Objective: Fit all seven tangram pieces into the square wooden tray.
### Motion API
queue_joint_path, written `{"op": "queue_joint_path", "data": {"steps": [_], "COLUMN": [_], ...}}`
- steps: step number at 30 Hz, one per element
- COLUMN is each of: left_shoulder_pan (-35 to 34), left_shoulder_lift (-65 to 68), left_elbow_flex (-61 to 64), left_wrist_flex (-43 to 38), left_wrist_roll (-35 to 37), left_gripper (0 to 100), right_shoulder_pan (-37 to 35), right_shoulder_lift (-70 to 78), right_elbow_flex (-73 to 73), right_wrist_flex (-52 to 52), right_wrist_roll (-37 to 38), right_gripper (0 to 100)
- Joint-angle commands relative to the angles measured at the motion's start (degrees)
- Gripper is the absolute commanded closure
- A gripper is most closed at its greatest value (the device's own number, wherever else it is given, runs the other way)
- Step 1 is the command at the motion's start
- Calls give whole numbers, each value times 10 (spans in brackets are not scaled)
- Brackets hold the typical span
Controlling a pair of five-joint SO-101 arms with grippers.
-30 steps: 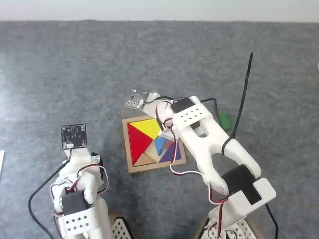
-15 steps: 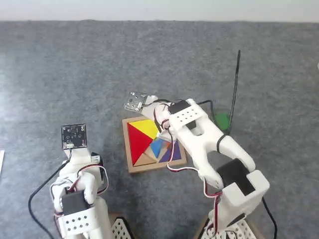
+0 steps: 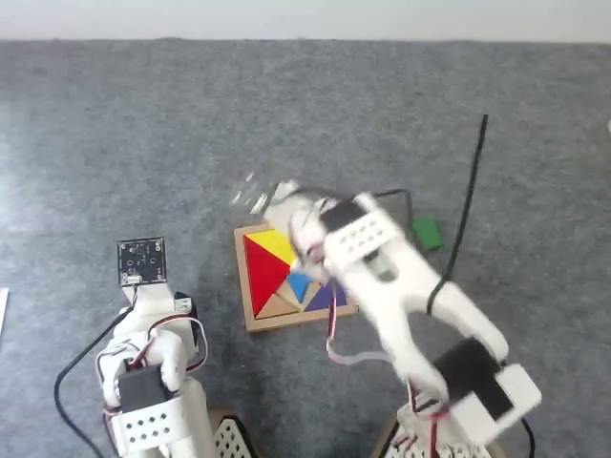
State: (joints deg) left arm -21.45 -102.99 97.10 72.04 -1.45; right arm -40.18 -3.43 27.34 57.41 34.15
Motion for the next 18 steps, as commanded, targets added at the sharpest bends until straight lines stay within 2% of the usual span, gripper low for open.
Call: {"op": "queue_joint_path", "data": {"steps": [1,9,18], "left_shoulder_pan": [-4,-4,-4], "left_shoulder_lift": [-11,-11,-11], "left_elbow_flex": [-7,-7,-7], "left_wrist_flex": [2,2,2], "left_wrist_roll": [-1,-1,-1], "left_gripper": [920,920,920], "right_shoulder_pan": [-56,-60,-47], "right_shoulder_lift": [-54,-6,36], "right_elbow_flex": [31,45,42], "right_wrist_flex": [-8,-64,-33], "right_wrist_roll": [-8,-53,22], "right_gripper": [962,962,962]}}
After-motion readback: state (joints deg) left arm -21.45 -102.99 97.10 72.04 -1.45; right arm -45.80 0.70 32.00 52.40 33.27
